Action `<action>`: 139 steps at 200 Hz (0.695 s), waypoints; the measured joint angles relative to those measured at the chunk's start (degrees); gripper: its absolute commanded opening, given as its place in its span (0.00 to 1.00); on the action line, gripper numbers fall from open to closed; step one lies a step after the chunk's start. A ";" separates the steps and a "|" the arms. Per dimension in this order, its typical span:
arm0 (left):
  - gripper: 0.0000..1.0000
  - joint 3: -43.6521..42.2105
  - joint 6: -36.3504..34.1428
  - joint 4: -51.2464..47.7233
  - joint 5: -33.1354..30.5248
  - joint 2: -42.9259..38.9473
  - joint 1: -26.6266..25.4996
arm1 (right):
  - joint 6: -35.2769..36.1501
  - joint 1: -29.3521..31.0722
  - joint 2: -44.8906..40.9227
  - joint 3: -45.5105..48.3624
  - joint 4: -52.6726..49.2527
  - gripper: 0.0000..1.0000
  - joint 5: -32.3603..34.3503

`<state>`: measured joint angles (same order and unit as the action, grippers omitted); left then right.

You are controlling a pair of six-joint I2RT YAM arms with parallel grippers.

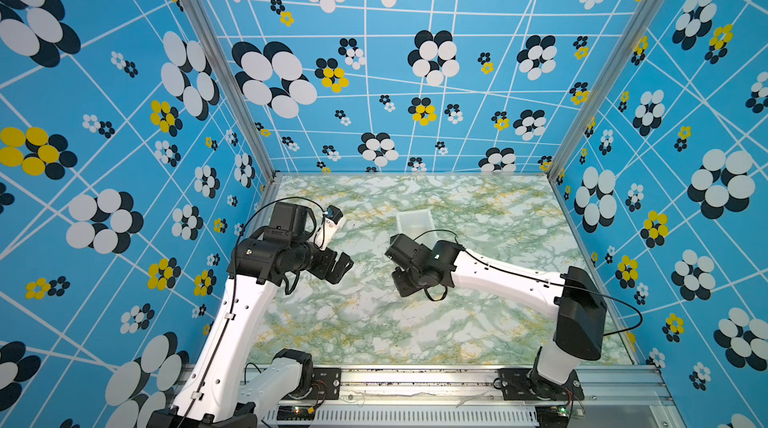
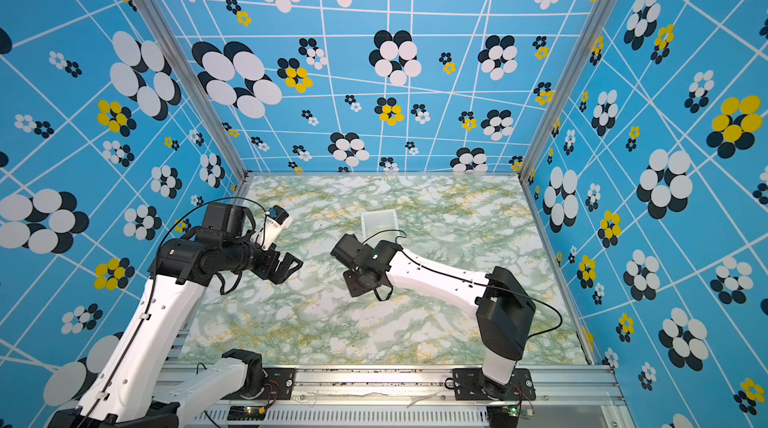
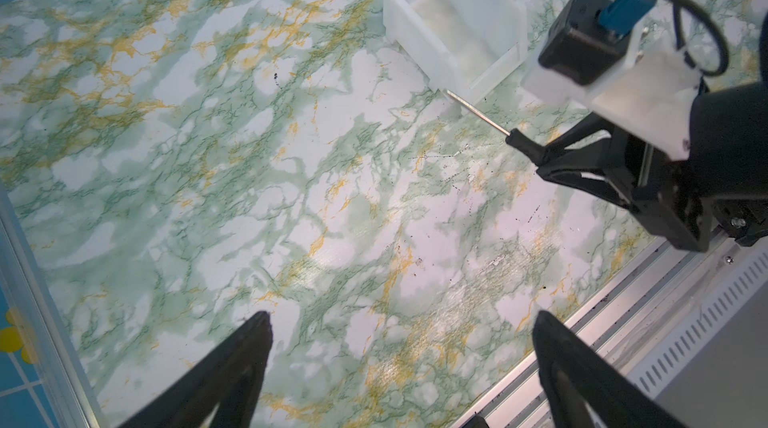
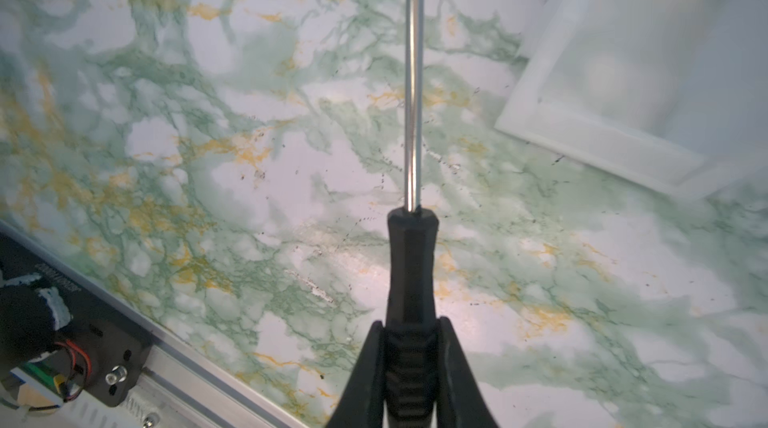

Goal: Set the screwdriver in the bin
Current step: 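Lift the screwdriver with the right gripper and carry it over the white bin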

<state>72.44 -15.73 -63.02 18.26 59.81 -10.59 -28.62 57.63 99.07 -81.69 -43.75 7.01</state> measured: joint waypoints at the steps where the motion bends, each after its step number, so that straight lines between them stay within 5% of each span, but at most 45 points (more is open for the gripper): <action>1: 0.99 0.00 0.00 0.00 0.02 -0.02 0.00 | 0.07 -0.17 -0.04 0.00 0.00 0.16 -0.02; 61: 0.99 0.00 0.04 0.00 0.83 -1.29 0.00 | 7.34 -12.09 4.70 -5.77 -3.23 0.16 0.63; 139: 0.99 0.00 0.22 -0.04 2.99 -1.22 0.02 | 13.00 -15.82 17.88 -19.67 -4.33 0.16 1.46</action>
<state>72.44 -15.51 -63.07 21.26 58.59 -10.57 -15.62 41.80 116.95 -101.36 -48.07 8.47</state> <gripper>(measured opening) 0.992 0.189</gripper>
